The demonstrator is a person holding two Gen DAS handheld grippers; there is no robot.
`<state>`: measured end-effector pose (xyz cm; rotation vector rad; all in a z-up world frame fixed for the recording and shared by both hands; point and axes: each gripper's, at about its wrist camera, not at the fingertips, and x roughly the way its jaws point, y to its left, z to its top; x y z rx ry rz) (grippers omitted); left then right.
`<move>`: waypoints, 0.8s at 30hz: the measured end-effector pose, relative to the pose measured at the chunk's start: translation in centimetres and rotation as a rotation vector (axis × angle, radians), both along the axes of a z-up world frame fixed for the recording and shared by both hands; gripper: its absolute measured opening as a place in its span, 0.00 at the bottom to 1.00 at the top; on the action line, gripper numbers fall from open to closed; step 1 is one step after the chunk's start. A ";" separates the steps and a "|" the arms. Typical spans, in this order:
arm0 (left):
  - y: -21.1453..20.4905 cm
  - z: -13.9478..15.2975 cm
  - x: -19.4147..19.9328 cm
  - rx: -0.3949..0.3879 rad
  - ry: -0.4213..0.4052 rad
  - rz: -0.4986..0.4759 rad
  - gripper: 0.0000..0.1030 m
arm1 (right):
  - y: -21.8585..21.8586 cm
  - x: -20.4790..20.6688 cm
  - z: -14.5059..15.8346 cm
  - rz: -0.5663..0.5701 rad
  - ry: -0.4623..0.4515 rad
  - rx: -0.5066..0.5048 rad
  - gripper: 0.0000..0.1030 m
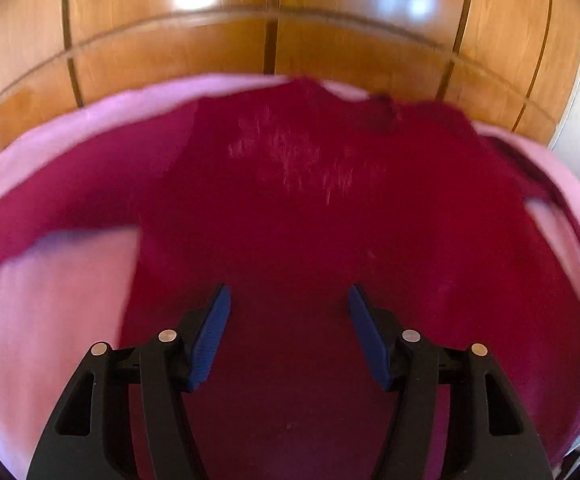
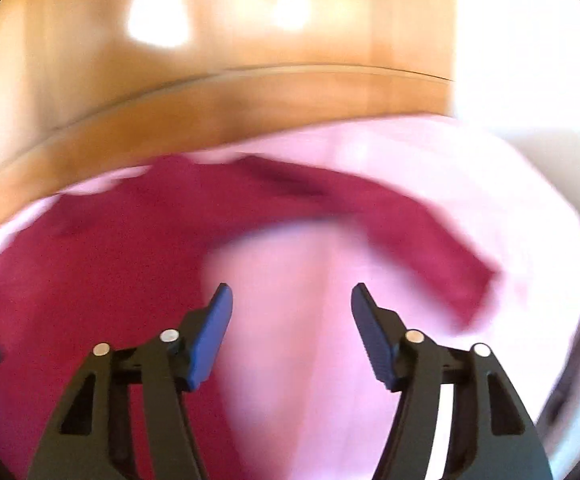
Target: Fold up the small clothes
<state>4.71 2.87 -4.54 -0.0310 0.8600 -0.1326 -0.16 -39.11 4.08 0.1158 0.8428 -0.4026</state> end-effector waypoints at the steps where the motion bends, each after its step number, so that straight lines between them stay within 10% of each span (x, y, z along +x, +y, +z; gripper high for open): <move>1: 0.4 -0.5 0.1 -0.026 -0.013 0.005 0.66 | -1.4 0.0 -0.7 -0.024 0.025 -0.018 0.54; 4: 0.5 -0.4 -0.3 -0.060 -0.010 -0.011 0.74 | -4.1 0.6 -3.3 -0.049 0.122 -0.072 0.47; 8: -0.1 -0.7 0.4 -0.061 -0.008 -0.017 0.76 | -4.7 1.4 -3.6 -0.018 0.162 -0.139 0.04; 18: -0.1 -0.5 0.7 -0.067 -0.008 -0.017 0.76 | -9.4 2.6 11.8 -0.081 -0.128 -0.179 0.04; 24: -0.2 -0.4 0.9 -0.062 -0.005 -0.018 0.77 | -15.2 8.5 8.8 -0.210 0.034 -0.161 0.04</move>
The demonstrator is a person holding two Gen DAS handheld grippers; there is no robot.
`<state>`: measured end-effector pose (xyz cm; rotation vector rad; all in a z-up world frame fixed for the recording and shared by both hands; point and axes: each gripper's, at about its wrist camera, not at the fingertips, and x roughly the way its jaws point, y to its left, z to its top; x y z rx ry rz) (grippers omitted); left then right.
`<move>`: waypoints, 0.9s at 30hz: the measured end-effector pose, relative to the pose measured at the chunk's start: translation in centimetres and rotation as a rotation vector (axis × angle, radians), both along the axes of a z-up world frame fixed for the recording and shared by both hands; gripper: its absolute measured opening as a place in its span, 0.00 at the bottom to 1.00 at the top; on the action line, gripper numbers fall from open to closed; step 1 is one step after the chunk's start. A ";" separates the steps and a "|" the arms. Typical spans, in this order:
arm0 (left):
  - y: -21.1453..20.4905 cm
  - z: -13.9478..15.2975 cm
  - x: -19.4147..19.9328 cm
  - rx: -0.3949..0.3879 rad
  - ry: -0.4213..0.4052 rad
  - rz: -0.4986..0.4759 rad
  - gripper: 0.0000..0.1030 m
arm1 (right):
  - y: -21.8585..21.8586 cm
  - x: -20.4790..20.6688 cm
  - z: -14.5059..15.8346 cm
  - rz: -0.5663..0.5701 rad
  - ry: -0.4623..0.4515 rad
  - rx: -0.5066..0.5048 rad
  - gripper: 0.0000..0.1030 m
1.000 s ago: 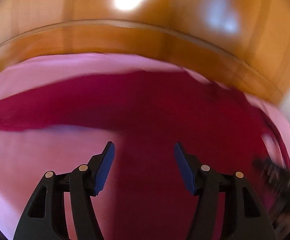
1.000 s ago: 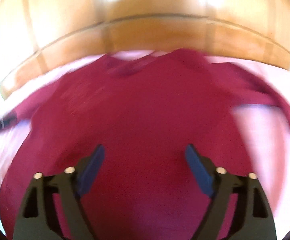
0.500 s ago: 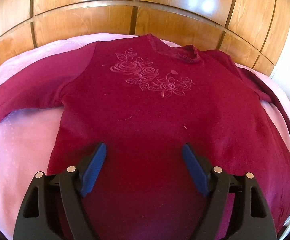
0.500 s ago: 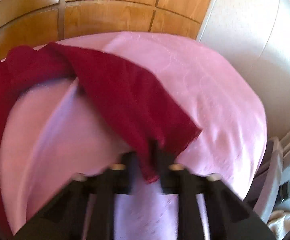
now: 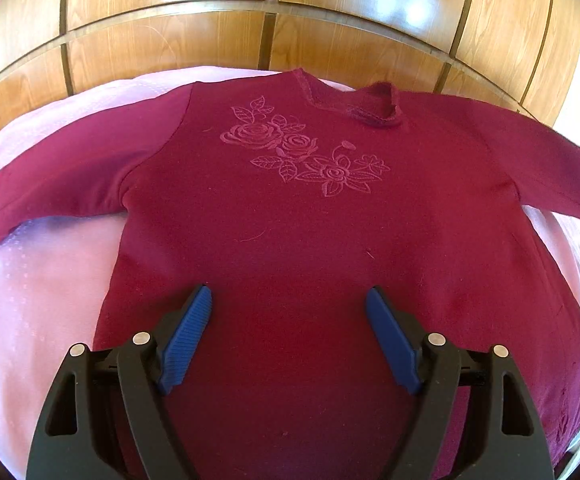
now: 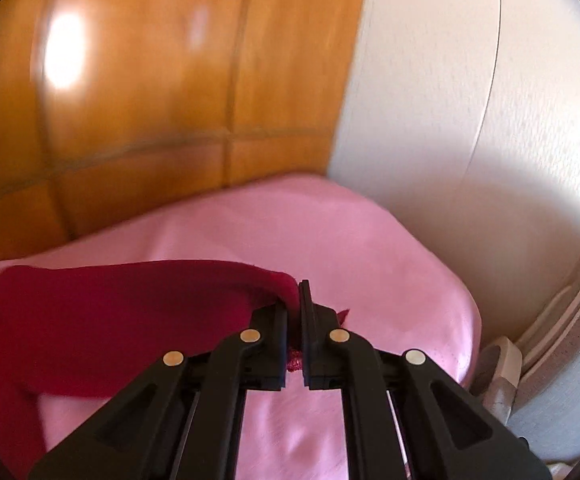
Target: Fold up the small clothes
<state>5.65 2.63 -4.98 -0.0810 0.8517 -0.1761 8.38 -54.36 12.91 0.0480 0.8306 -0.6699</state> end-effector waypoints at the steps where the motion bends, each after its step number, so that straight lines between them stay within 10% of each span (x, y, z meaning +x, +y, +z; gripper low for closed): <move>1: 0.0 0.0 0.0 0.001 0.001 0.000 0.77 | -0.8 0.6 -1.2 -0.021 0.036 0.014 0.04; 5: -0.1 0.1 0.1 0.007 0.003 0.000 0.77 | -3.2 4.5 -6.6 -0.087 0.133 0.102 0.06; 7: -0.2 0.0 0.2 0.016 0.004 -0.002 0.78 | -3.1 5.7 -8.0 -0.107 0.121 0.113 0.20; 9: -0.3 0.0 0.3 0.021 0.004 -0.002 0.78 | -2.7 4.1 -8.0 -0.137 0.069 0.128 0.65; 14: -0.2 -0.1 0.4 0.019 0.002 -0.003 0.80 | -1.3 -1.8 -7.7 -0.161 -0.140 0.410 0.72; 19: -0.3 -0.2 0.4 0.018 0.002 -0.003 0.80 | 0.9 -3.6 -11.9 -0.085 -0.191 0.750 0.69; 22: -0.3 -0.2 0.4 0.021 0.001 -0.002 0.80 | 1.6 -1.8 -12.6 -0.104 -0.188 0.718 0.52; 24: -0.2 -0.2 0.5 0.016 0.001 -0.003 0.80 | 2.1 0.0 -12.4 -0.092 -0.123 0.664 0.05; 27: -0.1 -0.3 0.5 0.004 0.002 -0.009 0.81 | 0.7 0.7 -11.5 -0.089 -0.064 0.530 0.05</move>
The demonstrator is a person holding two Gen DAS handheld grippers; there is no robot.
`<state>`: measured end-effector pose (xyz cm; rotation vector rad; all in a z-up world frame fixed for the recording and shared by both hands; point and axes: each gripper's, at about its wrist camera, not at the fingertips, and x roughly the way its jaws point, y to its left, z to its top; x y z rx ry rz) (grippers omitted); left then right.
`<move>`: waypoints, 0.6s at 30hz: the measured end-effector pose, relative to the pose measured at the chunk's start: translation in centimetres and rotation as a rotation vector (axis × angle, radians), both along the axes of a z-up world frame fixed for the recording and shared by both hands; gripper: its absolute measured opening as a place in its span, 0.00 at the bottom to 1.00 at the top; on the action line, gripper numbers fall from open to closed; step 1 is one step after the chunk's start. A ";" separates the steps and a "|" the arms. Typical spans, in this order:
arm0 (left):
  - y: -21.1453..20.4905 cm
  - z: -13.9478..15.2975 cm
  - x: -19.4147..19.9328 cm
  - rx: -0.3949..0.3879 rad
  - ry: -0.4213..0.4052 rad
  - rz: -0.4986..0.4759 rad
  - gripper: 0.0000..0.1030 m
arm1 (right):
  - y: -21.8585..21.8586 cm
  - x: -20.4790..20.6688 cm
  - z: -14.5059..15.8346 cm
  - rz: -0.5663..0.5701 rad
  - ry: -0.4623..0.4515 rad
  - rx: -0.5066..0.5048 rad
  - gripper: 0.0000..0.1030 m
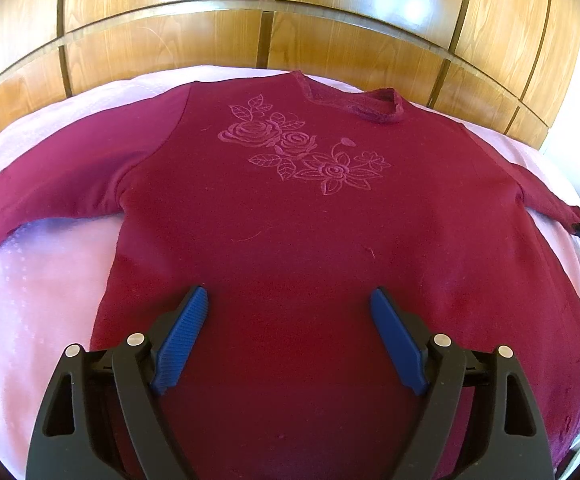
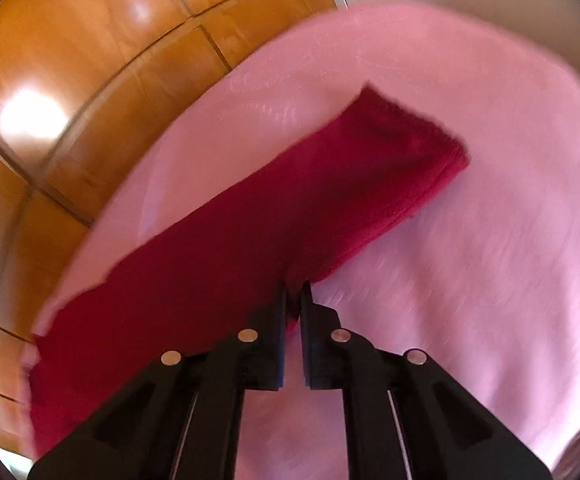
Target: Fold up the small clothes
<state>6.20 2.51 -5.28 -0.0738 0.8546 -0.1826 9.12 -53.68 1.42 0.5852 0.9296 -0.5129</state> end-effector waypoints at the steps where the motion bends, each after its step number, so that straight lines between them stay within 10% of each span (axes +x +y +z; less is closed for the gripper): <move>1: 0.0 0.0 0.1 -0.006 0.001 -0.003 0.82 | -0.6 -0.1 -0.6 -0.014 0.029 -0.003 0.05; 4: 0.2 0.0 0.2 -0.013 0.001 -0.006 0.82 | 0.5 0.8 -0.8 0.029 0.054 -0.044 0.06; 8: 0.5 0.1 0.2 -0.027 0.004 -0.012 0.82 | 3.6 -1.5 2.0 0.100 -0.021 -0.034 0.56; 18: 1.2 0.2 -0.7 -0.064 -0.010 -0.017 0.82 | 20.7 -13.7 3.7 0.700 0.017 0.191 0.49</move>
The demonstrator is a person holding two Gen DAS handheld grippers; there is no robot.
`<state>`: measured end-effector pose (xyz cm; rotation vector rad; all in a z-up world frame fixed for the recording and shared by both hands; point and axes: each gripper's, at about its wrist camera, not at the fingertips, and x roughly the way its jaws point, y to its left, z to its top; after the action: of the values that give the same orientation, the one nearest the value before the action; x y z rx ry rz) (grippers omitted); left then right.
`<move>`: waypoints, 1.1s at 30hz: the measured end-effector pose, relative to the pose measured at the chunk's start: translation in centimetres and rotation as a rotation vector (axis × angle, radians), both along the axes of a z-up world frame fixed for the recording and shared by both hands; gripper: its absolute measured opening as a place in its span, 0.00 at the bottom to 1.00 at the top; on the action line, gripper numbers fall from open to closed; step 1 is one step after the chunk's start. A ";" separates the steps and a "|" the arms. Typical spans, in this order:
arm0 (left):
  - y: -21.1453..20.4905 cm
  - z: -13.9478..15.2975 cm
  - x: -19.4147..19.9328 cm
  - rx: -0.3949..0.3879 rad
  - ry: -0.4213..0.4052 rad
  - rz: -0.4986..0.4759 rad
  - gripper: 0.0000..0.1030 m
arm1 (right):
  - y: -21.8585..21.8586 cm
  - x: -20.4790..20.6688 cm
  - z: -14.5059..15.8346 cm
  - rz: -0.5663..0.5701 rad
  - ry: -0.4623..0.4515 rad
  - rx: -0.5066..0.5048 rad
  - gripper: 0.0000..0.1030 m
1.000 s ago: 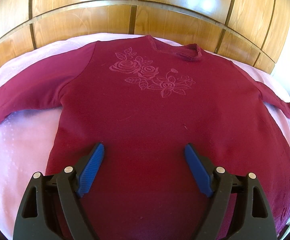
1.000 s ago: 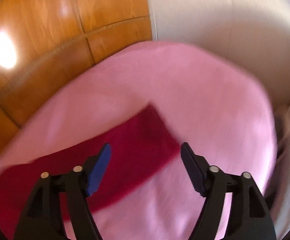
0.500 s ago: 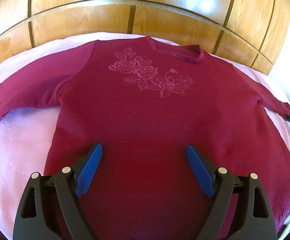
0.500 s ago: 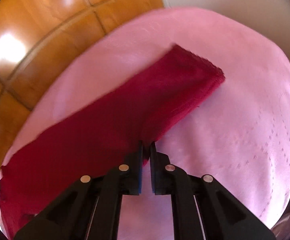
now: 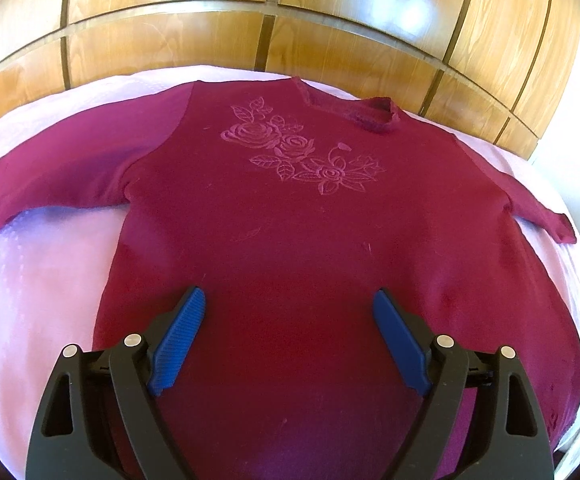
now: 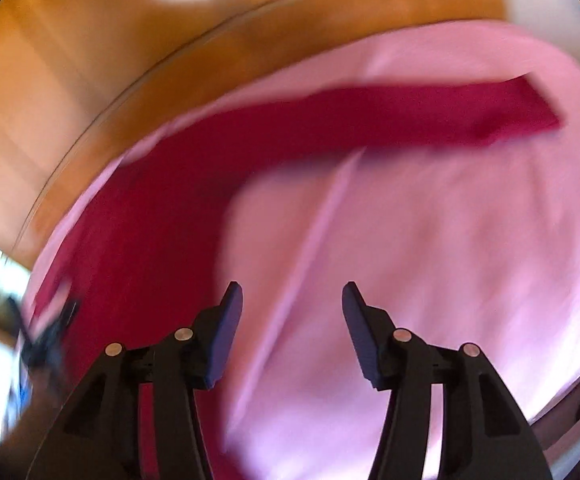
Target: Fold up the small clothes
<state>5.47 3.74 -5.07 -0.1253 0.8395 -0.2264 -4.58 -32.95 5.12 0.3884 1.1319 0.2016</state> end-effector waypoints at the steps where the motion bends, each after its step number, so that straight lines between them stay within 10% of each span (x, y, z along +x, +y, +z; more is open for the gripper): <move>1: 0.1 0.0 -0.1 -0.005 0.000 -0.001 0.82 | 1.2 -0.9 -0.4 0.028 0.019 0.009 0.49; 5: 0.4 0.1 -0.2 -0.023 0.001 -0.004 0.82 | 5.4 -3.9 -2.7 0.101 0.101 -0.065 0.44; 7: 0.3 0.1 -0.3 -0.014 0.004 -0.010 0.82 | 6.9 -5.0 -3.2 0.132 0.111 -0.111 0.10; 15: 1.3 0.0 -1.5 0.072 0.009 -0.071 0.82 | 6.9 -6.7 -3.6 0.157 0.131 -0.184 0.06; 19: 1.2 0.8 -1.4 0.104 0.017 -0.045 0.82 | 7.1 -5.4 -4.6 0.120 0.141 -0.092 0.17; 21: 1.2 1.1 -1.4 0.114 0.000 -0.028 0.82 | 6.2 -4.3 -3.6 0.098 0.097 -0.083 0.56; 33: 1.6 -0.2 0.2 0.074 0.015 0.008 0.96 | -13.7 8.8 -5.0 -0.662 -0.057 0.183 0.54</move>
<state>5.72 5.37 -5.31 -0.0608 0.8611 -0.1868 4.24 -46.67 0.09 0.8905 0.8784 -0.2666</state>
